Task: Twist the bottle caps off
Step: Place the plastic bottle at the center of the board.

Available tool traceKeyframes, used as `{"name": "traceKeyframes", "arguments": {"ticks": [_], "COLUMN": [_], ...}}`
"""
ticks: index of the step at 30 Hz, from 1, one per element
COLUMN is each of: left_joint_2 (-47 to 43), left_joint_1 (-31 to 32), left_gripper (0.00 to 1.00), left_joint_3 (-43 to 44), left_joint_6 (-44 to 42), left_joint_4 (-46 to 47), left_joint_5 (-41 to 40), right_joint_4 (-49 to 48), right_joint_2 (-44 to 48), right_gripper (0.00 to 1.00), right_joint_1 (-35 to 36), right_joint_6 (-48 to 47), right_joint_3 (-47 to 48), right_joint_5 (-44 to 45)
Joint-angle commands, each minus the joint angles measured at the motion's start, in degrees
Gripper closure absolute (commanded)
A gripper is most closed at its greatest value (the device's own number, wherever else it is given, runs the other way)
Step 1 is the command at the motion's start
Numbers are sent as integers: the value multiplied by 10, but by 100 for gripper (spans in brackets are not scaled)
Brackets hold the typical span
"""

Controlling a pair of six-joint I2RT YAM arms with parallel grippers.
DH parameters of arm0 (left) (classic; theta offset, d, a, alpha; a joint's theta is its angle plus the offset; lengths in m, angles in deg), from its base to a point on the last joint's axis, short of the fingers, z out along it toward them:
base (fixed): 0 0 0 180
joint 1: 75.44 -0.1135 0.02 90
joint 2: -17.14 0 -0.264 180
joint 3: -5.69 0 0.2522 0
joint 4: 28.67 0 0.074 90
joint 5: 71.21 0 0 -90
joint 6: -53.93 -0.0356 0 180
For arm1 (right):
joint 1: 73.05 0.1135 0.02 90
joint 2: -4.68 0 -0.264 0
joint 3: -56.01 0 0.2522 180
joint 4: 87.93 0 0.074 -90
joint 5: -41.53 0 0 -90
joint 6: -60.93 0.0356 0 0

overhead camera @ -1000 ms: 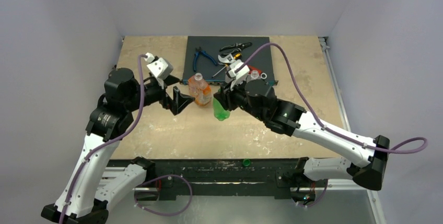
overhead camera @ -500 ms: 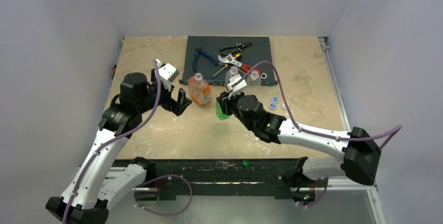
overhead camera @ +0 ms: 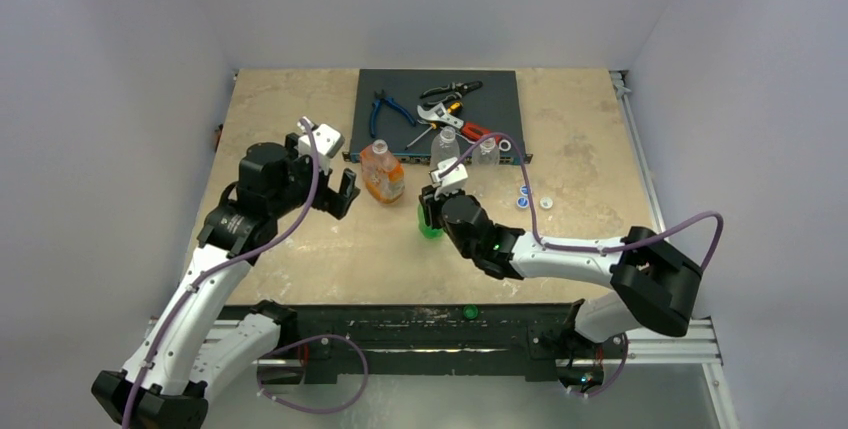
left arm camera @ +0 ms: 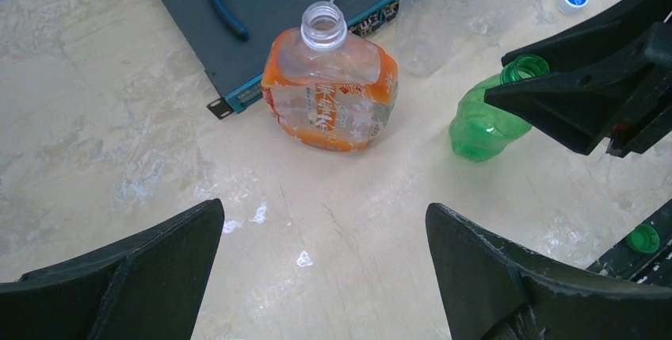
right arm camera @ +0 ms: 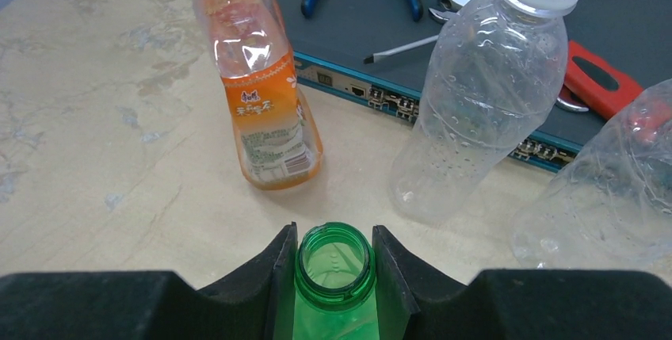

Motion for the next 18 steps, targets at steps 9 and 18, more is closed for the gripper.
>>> {"name": "traceKeyframes", "arguments": {"ticks": [9, 18], "left_joint_2": [23, 45], "left_joint_1": [-2, -3], "left_gripper": [0, 0], "left_joint_3": [62, 95], "left_joint_6": [-34, -43], "left_joint_4": [-2, -2], "left_joint_5": [-55, -89], "right_joint_4": [-18, 54], "right_joint_2": [35, 116], "right_gripper": [39, 8], "right_joint_1": [0, 0], "right_joint_6": [17, 26], "right_joint_3": [-13, 4], "right_joint_5": [30, 35]}}
